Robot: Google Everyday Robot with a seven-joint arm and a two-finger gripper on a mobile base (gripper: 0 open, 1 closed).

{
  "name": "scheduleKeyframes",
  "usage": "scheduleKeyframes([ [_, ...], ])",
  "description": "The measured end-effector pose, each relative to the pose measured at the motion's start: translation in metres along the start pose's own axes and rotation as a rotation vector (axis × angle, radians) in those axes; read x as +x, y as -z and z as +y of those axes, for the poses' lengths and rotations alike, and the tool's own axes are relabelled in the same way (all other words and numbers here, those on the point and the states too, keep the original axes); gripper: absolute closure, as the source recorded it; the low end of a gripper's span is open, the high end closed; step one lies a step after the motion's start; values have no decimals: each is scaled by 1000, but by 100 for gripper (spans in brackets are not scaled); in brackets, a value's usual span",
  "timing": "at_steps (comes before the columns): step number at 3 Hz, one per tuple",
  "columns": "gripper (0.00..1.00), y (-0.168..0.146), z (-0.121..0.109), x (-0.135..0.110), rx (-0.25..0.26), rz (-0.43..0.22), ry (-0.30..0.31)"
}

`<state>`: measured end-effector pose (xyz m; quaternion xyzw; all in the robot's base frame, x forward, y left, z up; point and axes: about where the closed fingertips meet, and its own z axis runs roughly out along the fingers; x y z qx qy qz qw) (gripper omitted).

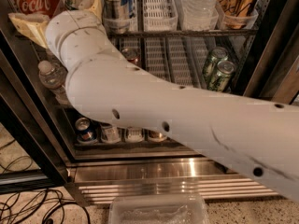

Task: Pick 7up can from top shelf of fridge

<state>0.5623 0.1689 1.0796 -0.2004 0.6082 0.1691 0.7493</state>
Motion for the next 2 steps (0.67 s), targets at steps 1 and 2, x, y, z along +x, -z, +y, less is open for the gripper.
scheduleKeyframes([
  [1, 8, -4, -3, 0, 25, -8, -20],
  [2, 7, -8, -7, 1, 46, -9, -32],
])
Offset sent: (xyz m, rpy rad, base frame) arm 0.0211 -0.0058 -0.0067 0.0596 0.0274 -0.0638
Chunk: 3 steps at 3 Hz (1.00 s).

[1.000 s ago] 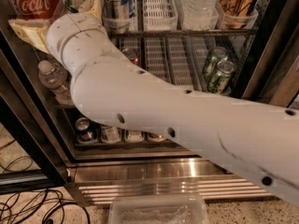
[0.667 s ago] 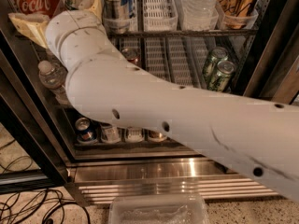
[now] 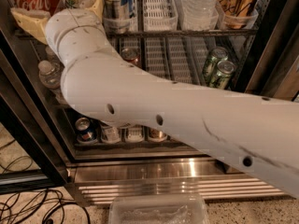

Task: Pick 7up can from top shelf of fridge

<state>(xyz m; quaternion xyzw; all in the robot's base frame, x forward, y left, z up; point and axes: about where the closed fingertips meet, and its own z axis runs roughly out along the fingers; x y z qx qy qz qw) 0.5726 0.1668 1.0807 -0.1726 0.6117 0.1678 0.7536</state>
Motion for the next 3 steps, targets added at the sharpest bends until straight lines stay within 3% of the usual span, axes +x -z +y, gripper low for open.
scheduleKeyframes([
  [2, 5, -8, -6, 10, 9, 23, -19],
  [3, 24, -12, -10, 15, 9, 32, -27],
])
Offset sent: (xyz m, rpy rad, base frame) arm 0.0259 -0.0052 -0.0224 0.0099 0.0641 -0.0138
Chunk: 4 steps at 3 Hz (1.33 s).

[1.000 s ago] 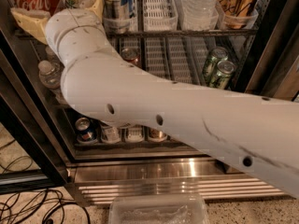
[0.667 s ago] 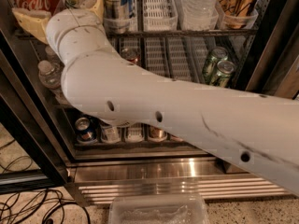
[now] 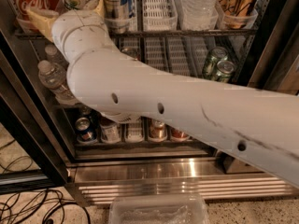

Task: Pick 7up can from top shelf of fridge

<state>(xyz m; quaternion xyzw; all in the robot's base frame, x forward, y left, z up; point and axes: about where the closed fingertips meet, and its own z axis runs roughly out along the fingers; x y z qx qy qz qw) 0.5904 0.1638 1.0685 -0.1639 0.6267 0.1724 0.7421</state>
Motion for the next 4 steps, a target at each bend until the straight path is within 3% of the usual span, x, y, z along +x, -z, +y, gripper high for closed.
scheduleKeyframes([
  [1, 47, -2, -1, 1, -4, 1, -4],
  [2, 39, -2, 0, 1, -17, -2, 1],
  [3, 15, -2, 2, -1, -28, -7, 17],
  [4, 0, -2, 1, -3, -26, -9, 37],
])
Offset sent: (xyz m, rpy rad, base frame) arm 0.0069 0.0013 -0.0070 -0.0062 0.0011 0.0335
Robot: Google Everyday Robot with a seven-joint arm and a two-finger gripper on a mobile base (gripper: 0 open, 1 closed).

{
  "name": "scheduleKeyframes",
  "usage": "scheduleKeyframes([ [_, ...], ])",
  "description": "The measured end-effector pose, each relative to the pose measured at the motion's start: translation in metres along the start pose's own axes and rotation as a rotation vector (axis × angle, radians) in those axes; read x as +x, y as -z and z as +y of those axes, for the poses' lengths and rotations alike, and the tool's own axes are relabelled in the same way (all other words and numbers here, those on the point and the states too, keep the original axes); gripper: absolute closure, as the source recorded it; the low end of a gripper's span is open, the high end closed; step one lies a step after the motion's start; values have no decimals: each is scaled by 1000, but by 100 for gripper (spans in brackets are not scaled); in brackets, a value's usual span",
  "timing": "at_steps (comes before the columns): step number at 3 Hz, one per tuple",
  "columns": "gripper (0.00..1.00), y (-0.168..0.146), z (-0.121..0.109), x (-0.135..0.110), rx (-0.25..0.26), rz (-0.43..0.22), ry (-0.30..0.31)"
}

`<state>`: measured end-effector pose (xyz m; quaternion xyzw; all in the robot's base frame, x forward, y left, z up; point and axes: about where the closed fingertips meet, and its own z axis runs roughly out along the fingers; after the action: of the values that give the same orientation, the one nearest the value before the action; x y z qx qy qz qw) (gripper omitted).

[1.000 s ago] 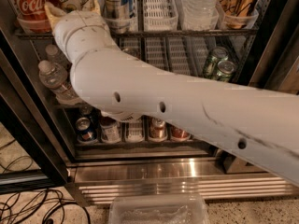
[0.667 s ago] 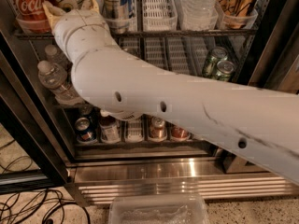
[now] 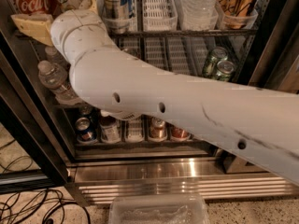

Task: Pick 7up can from top shelf of fridge

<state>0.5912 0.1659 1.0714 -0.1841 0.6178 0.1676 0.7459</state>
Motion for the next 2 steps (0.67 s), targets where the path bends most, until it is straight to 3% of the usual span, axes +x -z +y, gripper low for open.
scheduleKeyframes([
  [2, 0, 16, 0, -12, 42, -8, 106],
])
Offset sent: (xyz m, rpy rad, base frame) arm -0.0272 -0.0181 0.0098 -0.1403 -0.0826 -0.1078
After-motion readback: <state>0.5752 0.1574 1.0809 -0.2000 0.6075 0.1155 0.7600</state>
